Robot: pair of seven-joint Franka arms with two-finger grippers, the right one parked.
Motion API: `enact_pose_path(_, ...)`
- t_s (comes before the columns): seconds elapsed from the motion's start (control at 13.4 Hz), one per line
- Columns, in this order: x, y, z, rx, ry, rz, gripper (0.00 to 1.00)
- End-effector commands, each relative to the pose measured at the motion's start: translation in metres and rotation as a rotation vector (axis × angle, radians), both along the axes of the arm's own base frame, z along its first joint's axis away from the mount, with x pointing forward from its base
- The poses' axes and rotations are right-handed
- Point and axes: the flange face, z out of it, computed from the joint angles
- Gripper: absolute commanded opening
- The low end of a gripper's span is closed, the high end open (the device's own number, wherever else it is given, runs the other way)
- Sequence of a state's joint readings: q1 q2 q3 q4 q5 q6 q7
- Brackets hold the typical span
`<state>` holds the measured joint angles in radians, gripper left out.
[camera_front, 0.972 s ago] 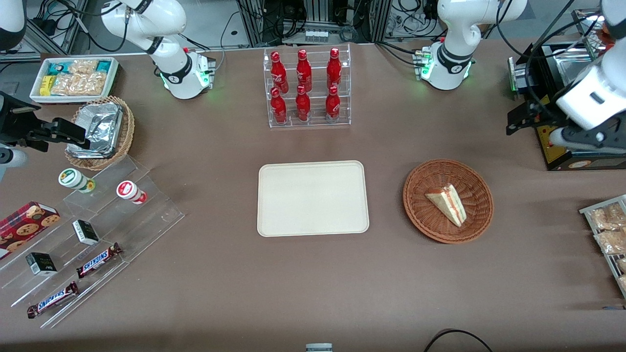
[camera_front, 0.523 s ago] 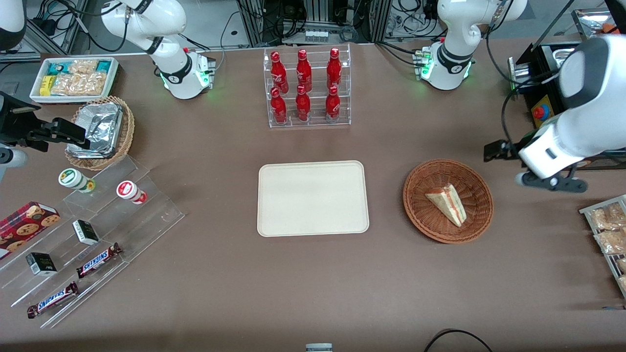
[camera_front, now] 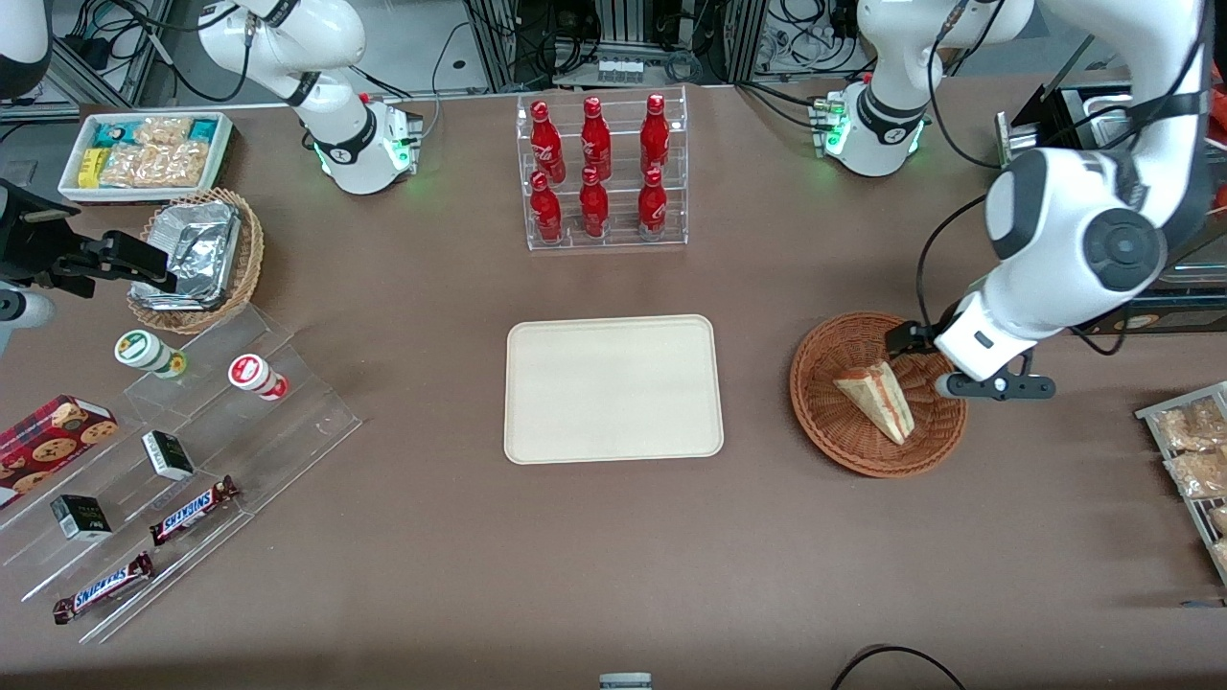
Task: Place sandwich from basket to tray
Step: 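Lower the left gripper and close it on the wrapped sandwich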
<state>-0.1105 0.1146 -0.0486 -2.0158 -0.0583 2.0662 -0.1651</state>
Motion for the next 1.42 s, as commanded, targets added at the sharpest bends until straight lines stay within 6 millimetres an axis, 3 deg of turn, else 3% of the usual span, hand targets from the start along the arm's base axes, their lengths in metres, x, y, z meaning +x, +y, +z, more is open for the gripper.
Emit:
enact_pose_path(0.0, 0.001, -0.002, -0.015, 0.013, -0.027, 0.186, 1.0)
enact_pose_path(0.22, -0.005, 0.0, -0.038, -0.001, -0.096, 0.561, 1.0)
enact_pose_path(0.45, -0.01, -0.009, -0.054, -0.006, -0.094, 0.759, 1.0)
enact_pose_path(0.9, -0.011, -0.011, -0.103, 0.04, -0.014, 0.758, 1.0)
enact_pose_path(1.27, -0.008, -0.013, -0.126, 0.054, 0.015, 0.759, 1.0)
enact_pose_path(1.35, -0.008, -0.014, -0.127, 0.055, 0.017, 0.763, 0.92)
